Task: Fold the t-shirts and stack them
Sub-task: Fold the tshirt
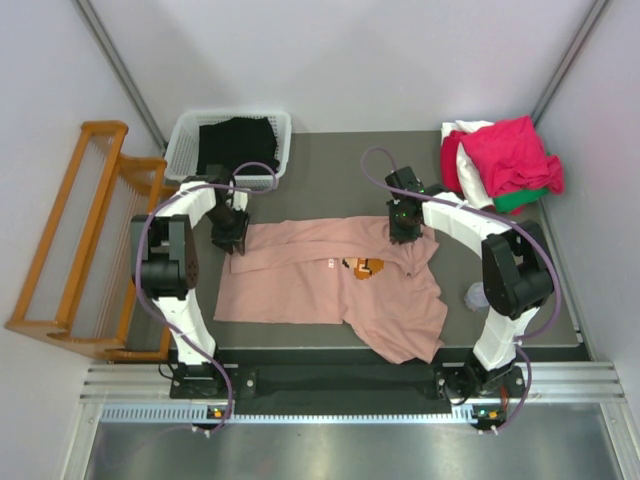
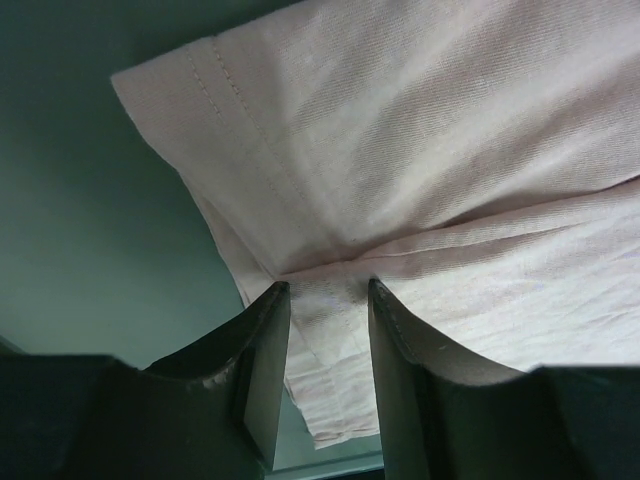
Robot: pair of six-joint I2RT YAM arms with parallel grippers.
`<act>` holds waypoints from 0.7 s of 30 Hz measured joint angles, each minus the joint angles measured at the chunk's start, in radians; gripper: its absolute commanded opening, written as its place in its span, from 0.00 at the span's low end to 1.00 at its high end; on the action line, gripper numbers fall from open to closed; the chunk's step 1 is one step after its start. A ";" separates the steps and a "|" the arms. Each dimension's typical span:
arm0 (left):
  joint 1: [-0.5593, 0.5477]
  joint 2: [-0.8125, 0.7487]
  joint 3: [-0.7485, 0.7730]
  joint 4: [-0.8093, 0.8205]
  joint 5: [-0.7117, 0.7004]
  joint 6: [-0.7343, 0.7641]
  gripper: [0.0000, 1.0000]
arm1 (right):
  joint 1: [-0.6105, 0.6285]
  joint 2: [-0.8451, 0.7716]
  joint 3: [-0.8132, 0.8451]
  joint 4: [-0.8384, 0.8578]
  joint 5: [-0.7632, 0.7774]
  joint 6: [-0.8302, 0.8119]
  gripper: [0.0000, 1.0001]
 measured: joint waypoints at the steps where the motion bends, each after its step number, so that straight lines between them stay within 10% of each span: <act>1: 0.000 0.003 0.000 0.000 0.000 -0.001 0.42 | 0.000 0.000 0.000 0.000 0.000 0.000 0.22; 6: 0.000 0.006 0.000 0.001 0.002 -0.006 0.40 | 0.000 0.000 0.000 0.000 0.000 0.000 0.22; 11: 0.000 0.006 -0.003 0.002 0.008 -0.009 0.02 | 0.000 0.000 0.000 0.000 0.000 0.000 0.21; 21: 0.000 0.005 -0.011 -0.002 0.043 -0.006 0.00 | 0.000 0.000 0.000 0.000 0.000 0.000 0.19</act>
